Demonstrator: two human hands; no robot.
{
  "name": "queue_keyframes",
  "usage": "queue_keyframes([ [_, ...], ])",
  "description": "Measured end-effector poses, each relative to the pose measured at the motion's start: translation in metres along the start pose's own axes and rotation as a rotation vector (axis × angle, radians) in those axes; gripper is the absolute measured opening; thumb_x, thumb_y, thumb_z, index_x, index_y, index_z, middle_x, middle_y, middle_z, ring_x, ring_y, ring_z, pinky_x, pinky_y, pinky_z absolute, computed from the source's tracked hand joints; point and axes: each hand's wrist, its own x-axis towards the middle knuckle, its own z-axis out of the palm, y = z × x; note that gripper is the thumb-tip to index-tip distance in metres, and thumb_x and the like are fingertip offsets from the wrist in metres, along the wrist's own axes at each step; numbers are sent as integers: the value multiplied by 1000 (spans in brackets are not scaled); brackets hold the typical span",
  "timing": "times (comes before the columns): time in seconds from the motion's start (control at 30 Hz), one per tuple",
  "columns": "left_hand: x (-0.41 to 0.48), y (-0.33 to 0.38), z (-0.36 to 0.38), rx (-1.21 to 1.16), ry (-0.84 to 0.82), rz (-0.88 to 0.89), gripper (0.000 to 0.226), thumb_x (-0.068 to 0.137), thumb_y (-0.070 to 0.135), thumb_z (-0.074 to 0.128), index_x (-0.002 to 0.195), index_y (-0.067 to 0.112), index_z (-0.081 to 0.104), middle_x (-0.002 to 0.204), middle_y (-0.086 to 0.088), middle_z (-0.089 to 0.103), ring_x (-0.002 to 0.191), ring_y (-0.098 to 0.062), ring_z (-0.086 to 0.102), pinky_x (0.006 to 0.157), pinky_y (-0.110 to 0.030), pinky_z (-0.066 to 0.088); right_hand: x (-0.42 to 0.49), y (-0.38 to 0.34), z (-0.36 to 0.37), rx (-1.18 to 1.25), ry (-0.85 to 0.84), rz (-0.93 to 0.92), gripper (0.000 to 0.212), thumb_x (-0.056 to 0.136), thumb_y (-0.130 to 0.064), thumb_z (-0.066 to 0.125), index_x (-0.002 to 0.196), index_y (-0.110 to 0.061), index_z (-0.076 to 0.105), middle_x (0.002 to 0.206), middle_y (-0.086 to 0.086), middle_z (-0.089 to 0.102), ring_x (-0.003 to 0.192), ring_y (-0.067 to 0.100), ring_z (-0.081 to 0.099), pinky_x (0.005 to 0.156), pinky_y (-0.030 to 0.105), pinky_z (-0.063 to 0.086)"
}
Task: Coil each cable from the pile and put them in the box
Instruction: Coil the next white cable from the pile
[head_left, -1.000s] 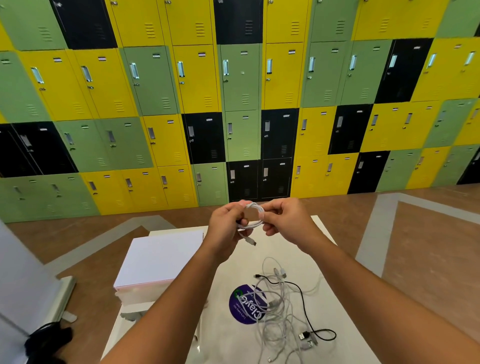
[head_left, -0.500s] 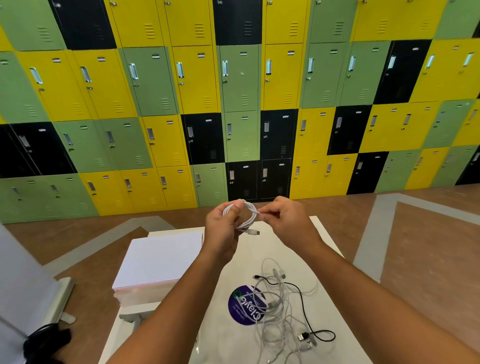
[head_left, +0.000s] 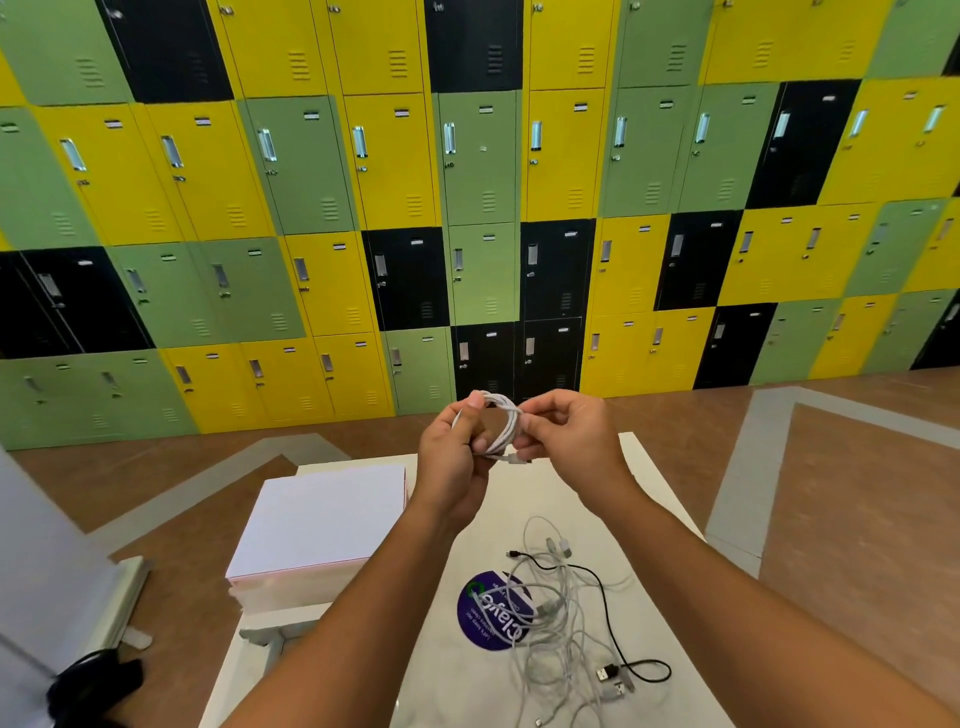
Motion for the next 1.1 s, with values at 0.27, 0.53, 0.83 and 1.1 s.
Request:
queue_keyframes([
  [0.27,-1,1,6,88,61,103,16,102,27,55,108,16,65,66,2,60,70,-17,59,67,-31,56,-7,-3,9,403,-6,196,11,96,-6,62,102,-4,71,95,19,75,81,27,72,70,32,60],
  [0.53,-4,-1,13,168,-13,221,10,98,24,61,104,19,67,103,-8,71,93,-21,68,77,-35,58,-4,0,12,497,47,228,18,88,4,67,104,-4,67,96,14,76,87,31,75,74,38,61],
  [0.83,3,8,12,111,20,187,9,99,17,59,97,12,67,81,-4,69,71,-15,66,61,-28,55,-3,-3,14,538,-116,312,24,96,-1,58,119,-6,62,105,13,75,95,27,70,79,36,54],
  [1.1,6,12,6,194,-10,236,12,97,15,61,102,8,70,70,7,66,60,-4,60,62,-25,51,5,-16,2,167,-202,174,18,98,-2,57,110,-15,58,99,5,76,84,18,72,68,32,54],
])
